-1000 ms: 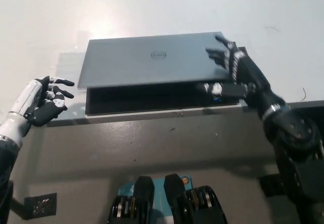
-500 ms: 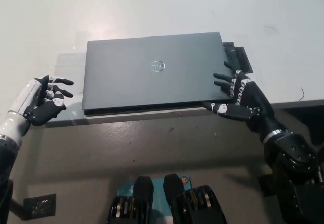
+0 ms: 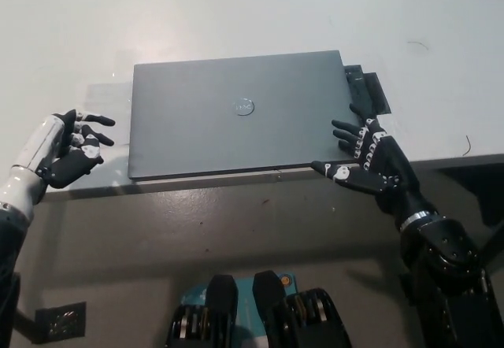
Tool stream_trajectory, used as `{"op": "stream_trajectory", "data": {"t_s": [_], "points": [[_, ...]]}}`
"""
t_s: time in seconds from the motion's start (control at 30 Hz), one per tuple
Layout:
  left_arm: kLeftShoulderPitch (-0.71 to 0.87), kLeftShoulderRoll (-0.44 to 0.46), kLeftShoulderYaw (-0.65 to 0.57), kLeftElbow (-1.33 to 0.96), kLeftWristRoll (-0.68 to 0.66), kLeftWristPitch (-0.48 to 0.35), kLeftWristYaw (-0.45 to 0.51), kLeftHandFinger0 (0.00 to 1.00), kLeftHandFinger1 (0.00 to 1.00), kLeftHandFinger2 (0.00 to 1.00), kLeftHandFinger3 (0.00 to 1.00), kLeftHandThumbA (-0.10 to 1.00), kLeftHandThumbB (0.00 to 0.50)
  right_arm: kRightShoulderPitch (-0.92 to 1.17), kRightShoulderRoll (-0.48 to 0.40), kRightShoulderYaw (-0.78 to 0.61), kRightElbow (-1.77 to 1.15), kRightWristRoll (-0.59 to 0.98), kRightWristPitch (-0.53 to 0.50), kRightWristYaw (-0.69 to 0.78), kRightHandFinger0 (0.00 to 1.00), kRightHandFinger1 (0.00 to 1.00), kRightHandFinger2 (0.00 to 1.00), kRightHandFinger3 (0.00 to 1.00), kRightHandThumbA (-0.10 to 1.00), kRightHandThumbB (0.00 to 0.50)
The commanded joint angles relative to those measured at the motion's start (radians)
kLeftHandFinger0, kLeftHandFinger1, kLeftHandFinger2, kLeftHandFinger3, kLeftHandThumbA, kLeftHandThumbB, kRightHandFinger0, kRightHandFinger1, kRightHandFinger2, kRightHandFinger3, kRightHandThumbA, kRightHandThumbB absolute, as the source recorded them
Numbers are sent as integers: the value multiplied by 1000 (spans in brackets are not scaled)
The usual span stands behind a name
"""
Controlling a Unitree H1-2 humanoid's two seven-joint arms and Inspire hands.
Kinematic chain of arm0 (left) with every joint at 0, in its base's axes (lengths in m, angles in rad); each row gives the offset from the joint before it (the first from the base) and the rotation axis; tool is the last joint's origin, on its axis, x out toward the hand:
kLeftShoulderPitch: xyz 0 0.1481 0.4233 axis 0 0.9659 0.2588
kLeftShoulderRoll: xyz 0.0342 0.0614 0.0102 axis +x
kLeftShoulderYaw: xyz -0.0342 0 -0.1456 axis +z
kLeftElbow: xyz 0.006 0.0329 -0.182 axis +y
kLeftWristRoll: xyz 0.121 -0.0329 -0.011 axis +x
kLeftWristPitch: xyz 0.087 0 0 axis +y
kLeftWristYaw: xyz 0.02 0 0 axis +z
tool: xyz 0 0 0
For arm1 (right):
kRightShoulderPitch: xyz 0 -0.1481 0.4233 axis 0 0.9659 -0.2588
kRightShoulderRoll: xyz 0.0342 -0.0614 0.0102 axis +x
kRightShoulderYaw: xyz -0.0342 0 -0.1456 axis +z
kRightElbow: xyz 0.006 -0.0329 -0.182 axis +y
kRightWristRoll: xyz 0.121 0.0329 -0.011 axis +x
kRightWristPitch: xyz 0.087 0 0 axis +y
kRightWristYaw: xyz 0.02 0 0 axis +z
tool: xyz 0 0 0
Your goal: The robot uses its right hand to push down on the lid of a laptop kept in the middle of the desk to close it
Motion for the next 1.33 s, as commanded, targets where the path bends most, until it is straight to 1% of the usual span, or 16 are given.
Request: {"op": "stream_trajectory", "data": {"t_s": [0.0,0.1,0.23,0.3,0.37,0.47,0.63,0.7,0.77,0.87,0.9,0.97,1.0,1.03,1.13,1.3], "points": [[-30,35,16,-15,7,-5,-6,317,374,477,577,-100,13,19,1,-4,-6,16,22,0,974,863,826,989,1000,270],[-27,35,19,-13,2,-6,-8,330,389,498,592,-100,9,13,-10,-3,-31,21,14,12,974,850,823,989,1000,269],[-18,35,21,-15,4,-14,-6,317,385,503,610,-100,10,14,-19,-21,-99,55,10,28,891,820,822,986,1000,287],[-17,35,23,-15,4,-12,-6,311,380,496,611,-96,11,20,-36,-16,-141,49,3,35,910,823,817,979,1000,284],[-15,35,23,-18,7,-6,-4,283,361,479,602,-98,13,38,-47,-24,-223,60,48,31,959,846,829,992,1000,296],[-15,36,25,-21,7,-1,-6,308,378,497,607,-97,9,81,-68,-60,-357,102,68,28,894,821,797,964,1000,345],[-9,25,37,-15,-1,0,0,309,369,482,584,-99,19,162,-105,-128,-526,153,145,9,956,857,826,1000,1000,328],[-5,25,35,-20,4,8,0,292,365,476,582,-87,19,183,-114,-145,-548,157,154,5,972,873,846,1000,1000,339],[-3,23,40,-18,-1,-1,-1,300,368,474,587,-98,15,217,-124,-175,-564,176,134,6,974,874,848,1000,1000,305],[-1,26,39,-14,7,-5,1,287,363,485,609,-99,16,264,-133,-211,-571,179,131,-5,954,848,829,1000,1000,337],[-1,25,39,-15,8,-1,2,291,366,487,617,-97,18,281,-140,-215,-567,171,110,-2,947,847,829,1000,1000,314],[1,24,38,-13,10,-3,2,292,364,485,621,-94,16,306,-144,-233,-548,179,92,1,944,864,844,1000,1000,325],[1,21,41,-7,3,-13,2,293,362,481,617,-100,14,324,-143,-247,-522,182,66,4,914,855,833,999,1000,353],[2,20,40,-5,7,-18,5,300,365,477,611,-100,19,337,-147,-254,-507,185,56,9,911,857,836,1000,1000,351],[5,20,42,-5,6,-14,5,330,393,507,622,-94,16,357,-138,-279,-468,200,33,6,918,855,836,1000,1000,296],[8,20,43,-11,5,-17,4,316,384,510,642,-100,10,364,-127,-291,-430,201,16,1,926,845,812,989,1000,325]]}}
